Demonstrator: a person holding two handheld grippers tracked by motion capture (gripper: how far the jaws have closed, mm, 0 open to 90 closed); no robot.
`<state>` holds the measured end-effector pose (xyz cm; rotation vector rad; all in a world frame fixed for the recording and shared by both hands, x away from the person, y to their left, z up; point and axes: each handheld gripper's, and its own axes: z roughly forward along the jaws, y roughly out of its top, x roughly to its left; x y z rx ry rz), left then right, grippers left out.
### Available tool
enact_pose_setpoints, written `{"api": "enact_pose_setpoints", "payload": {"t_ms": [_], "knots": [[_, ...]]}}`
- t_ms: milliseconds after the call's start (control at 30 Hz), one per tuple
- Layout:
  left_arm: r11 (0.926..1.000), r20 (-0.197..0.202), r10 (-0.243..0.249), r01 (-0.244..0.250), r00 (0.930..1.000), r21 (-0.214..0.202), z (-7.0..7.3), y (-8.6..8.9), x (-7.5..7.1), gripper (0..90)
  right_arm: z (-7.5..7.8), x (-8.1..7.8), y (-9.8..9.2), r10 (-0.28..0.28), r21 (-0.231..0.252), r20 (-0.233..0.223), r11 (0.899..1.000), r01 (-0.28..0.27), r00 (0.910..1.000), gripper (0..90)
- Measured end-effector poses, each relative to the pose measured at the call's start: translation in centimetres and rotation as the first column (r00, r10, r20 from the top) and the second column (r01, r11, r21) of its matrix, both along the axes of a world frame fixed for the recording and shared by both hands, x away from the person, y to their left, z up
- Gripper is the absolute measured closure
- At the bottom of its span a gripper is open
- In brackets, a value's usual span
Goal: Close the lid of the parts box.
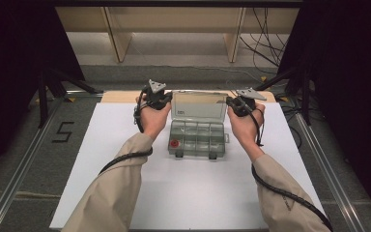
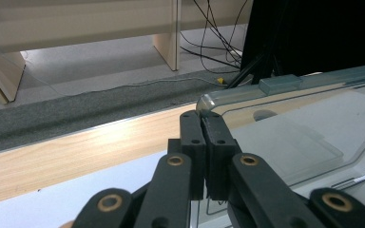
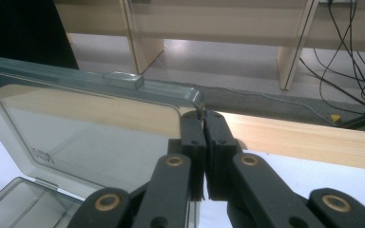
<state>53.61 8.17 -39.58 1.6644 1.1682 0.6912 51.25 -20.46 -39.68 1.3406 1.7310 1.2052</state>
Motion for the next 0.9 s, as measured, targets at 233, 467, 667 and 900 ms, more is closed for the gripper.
{"api": "enact_pose_setpoints", "payload": {"t_ms": [233, 467, 667, 900], "knots": [[1.0, 0.009, 0.003, -0.003, 1.0, 0.002, -0.1, 0.0, -0.3, 88.2, -0.1, -0.2, 0.0, -0.006, -0.002, 0.006, 1.0, 0.006, 1.0, 88.7], [1.0, 0.026, 0.0, 0.0, 0.9997, 0.002, -0.2, 0.0, -0.7, 88.1, -0.1, -0.4, 0.1, -0.014, -0.007, 0.013, 1.0, 0.014, 0.9998, 88.7], [1.0, 0.035, -0.002, 0.002, 0.9994, -0.003, -0.4, 0.1, -1.0, 88.1, -0.1, -0.8, 0.1, -0.009, -0.009, 0.008, 1.0, 0.009, 0.9999, 88.7], [1.0, 0.037, -0.001, 0.001, 0.9993, -0.003, -0.4, 0.1, -1.3, 88.1, -0.1, -1.1, 0.1, -0.006, -0.021, 0.013, 1.0, 0.007, 0.9999, 88.7]]}}
